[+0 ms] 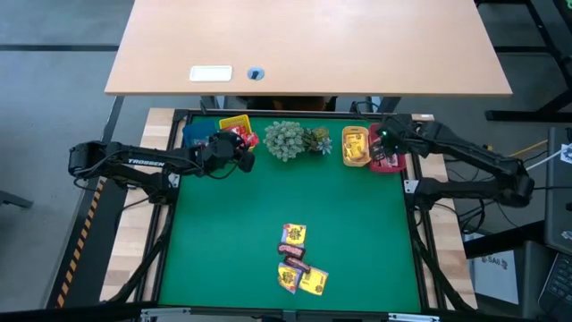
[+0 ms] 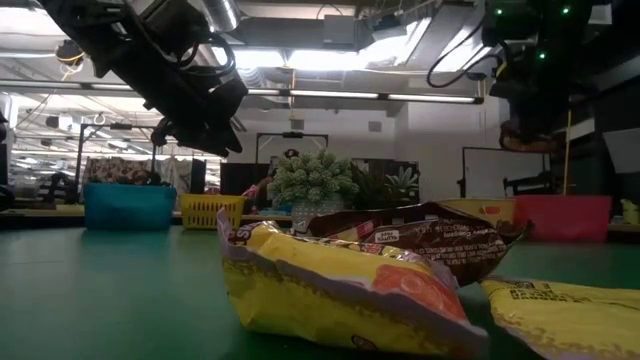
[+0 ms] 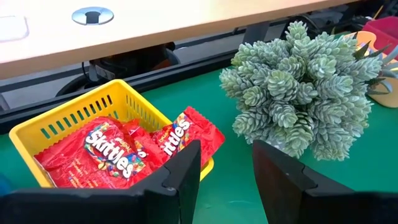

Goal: Sort candy
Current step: Put the brown chocolate into the red bin, then put the yellow candy into the orange bin

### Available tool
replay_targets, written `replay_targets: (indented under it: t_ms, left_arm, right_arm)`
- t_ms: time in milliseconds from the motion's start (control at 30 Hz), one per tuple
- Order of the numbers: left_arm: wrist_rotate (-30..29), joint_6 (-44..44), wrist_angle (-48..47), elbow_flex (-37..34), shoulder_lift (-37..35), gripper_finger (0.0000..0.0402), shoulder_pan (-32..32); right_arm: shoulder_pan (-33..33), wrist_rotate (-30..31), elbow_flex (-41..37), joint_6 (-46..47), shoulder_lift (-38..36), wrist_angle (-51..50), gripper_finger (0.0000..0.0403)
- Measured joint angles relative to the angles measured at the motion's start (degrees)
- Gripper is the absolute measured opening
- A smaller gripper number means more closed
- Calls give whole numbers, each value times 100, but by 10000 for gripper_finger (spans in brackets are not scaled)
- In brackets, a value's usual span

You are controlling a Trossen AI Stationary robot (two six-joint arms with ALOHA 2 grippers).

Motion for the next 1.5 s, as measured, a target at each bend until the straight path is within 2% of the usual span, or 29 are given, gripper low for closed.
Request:
replay_targets:
  t_ms: [167, 367, 667, 800, 867, 967, 1067, 1133, 1200, 1300, 1500]
  left_arm:
    - [0, 0, -9, 0, 0, 131, 0]
    - [0, 0, -7, 0, 0, 131, 0]
    - [0, -2, -7, -2, 0, 131, 0]
    - [3, -2, -5, -2, 0, 131, 0]
    - [3, -2, -6, -2, 0, 131, 0]
    - [3, -4, -5, -2, 0, 131, 0]
    - [3, -7, -5, -2, 0, 131, 0]
    - [3, -10, -4, -2, 0, 131, 0]
    - [5, -11, -5, -2, 0, 131, -20]
    - [8, -12, -5, -2, 0, 131, -32]
    - [7, -11, -3, -7, 0, 131, -99]
  right_arm:
    - [-160, -291, 0, -9, 0, 6, 106]
    - [-155, -270, 0, -22, 0, 4, 117]
    - [-155, -263, 0, -17, 0, 13, 216]
    - [-147, -418, 0, 103, 0, 52, 244]
    - [-139, -922, 0, 305, 0, 201, 250]
    - [-139, -2538, 0, 298, 0, 751, 252]
    - [-76, -4338, 0, 466, 0, 1734, 252]
    - [177, -4954, 0, 717, 28, 2439, 252]
    - [542, -4981, 0, 903, 50, 3039, 252]
    - [1267, -4506, 4, 932, 165, 3698, 253]
    - [2731, -3557, 4, 935, 743, 4226, 253]
